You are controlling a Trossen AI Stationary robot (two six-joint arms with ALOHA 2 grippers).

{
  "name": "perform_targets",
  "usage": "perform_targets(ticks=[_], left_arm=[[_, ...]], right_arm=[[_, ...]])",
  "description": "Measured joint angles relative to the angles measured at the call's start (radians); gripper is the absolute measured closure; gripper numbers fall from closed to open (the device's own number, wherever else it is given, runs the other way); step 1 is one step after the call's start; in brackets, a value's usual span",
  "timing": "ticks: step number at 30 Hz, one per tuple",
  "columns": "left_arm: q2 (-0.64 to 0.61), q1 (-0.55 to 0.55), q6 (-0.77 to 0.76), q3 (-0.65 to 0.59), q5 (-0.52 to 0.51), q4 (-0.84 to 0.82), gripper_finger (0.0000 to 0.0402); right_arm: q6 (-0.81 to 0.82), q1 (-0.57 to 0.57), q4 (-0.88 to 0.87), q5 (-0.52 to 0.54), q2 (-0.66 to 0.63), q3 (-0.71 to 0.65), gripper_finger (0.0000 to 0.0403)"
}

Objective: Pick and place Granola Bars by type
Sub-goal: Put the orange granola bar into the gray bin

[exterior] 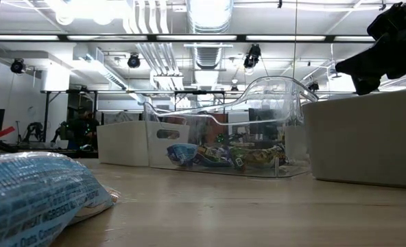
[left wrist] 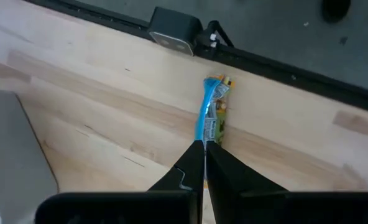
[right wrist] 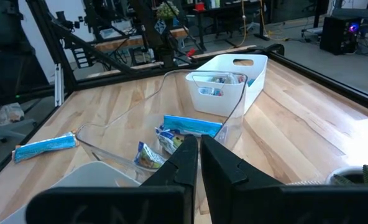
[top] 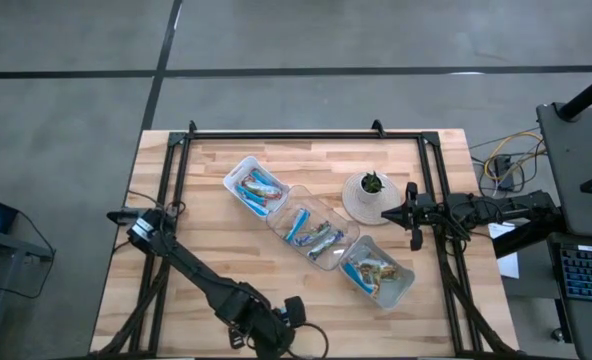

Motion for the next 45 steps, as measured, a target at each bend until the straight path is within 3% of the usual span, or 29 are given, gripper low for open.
perform_targets(ticks=[22,32,36,45], left_arm=[[0.171,0.04,0.049,-0.002,0.0,-0.005,0.0401],[0.171,0.045,-0.05,-0.002,0.0,-0.003,0.04],[0.171,0.045,-0.056,-0.002,0.001,-0.004,0.0373],[0.167,0.045,-0.036,-0.002,0.001,-0.024,0.0261]], right_arm=[[0.0,0.0,0.0,0.0,0.0,0.0,0.039],[0.0,0.0,0.0,0.0,0.0,0.0,0.039],[0.0,0.0,0.0,0.0,0.0,0.0,0.039],[0.0,0.0,0.0,0.0,0.0,0.0,0.039]])
